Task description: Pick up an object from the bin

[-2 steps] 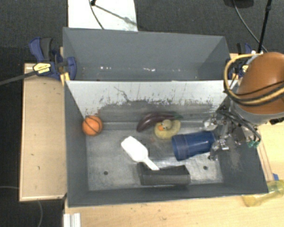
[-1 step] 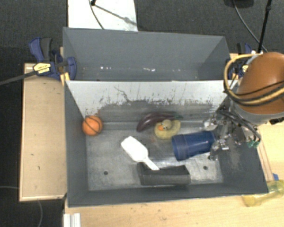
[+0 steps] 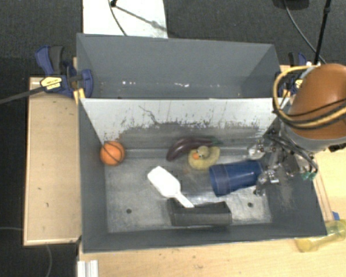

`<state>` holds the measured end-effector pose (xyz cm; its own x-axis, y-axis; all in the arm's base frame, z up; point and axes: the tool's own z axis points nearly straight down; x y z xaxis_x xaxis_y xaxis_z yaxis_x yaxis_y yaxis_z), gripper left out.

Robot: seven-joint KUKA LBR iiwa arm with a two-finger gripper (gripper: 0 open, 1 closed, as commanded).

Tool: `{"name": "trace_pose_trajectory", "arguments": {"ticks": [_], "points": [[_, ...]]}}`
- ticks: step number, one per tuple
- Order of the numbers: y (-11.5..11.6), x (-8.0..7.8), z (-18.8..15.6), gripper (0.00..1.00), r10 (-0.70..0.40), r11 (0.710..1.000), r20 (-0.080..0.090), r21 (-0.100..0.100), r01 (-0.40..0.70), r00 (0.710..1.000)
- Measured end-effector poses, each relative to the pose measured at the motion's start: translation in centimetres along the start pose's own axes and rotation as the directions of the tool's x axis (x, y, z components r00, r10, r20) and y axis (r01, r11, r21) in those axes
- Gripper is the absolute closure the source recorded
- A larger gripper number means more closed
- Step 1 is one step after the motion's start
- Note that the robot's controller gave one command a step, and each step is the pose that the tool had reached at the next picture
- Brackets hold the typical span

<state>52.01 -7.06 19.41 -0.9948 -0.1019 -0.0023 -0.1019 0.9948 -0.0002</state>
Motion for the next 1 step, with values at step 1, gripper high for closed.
{"name": "trace_pose_trajectory", "arguments": {"ticks": [1], "points": [[0.67, -0.19, -2.53, 1.00, -0.138, 0.990, 0.004, 0.003, 0.138, 0.990]]}}
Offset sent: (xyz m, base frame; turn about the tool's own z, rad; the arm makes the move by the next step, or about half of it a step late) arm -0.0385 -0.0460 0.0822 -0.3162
